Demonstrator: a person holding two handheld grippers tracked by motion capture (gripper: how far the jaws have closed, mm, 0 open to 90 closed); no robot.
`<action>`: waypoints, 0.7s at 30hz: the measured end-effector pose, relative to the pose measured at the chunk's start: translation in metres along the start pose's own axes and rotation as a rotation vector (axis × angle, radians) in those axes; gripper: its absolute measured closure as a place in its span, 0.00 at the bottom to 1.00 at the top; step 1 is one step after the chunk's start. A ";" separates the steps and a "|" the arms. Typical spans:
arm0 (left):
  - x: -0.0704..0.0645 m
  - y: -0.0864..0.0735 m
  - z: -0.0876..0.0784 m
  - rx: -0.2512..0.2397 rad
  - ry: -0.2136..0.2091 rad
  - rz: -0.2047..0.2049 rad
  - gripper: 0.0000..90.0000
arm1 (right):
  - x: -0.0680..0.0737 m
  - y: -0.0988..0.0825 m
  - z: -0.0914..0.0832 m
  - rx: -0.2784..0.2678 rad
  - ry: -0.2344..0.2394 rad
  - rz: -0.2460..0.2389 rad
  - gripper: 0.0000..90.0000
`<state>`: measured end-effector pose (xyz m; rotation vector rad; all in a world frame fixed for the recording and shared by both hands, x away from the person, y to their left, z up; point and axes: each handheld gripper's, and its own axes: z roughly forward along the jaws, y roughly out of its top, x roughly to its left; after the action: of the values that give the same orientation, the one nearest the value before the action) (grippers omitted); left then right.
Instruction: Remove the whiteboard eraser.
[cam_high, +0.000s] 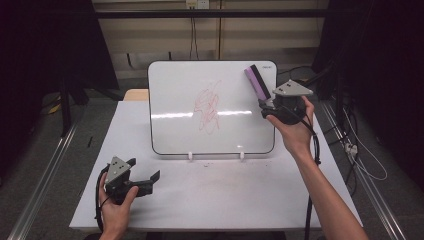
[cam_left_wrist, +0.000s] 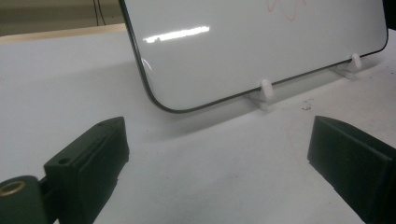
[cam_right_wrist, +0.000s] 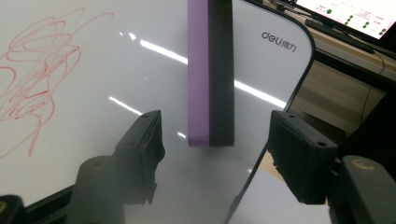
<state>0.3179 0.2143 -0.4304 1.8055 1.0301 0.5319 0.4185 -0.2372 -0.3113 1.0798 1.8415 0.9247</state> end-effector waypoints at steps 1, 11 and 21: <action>0.000 0.000 0.000 0.000 0.001 0.000 0.06 | 0.000 0.001 0.003 0.004 0.001 -0.006 0.42; 0.000 0.000 0.000 0.005 0.003 0.003 0.06 | -0.001 0.005 0.023 0.023 0.015 0.015 0.53; 0.003 -0.001 -0.002 0.008 0.014 -0.001 0.06 | -0.001 0.006 0.033 0.047 0.009 0.017 0.69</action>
<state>0.3172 0.2178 -0.4303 1.8103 1.0439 0.5420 0.4501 -0.2298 -0.3197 1.1232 1.8721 0.9015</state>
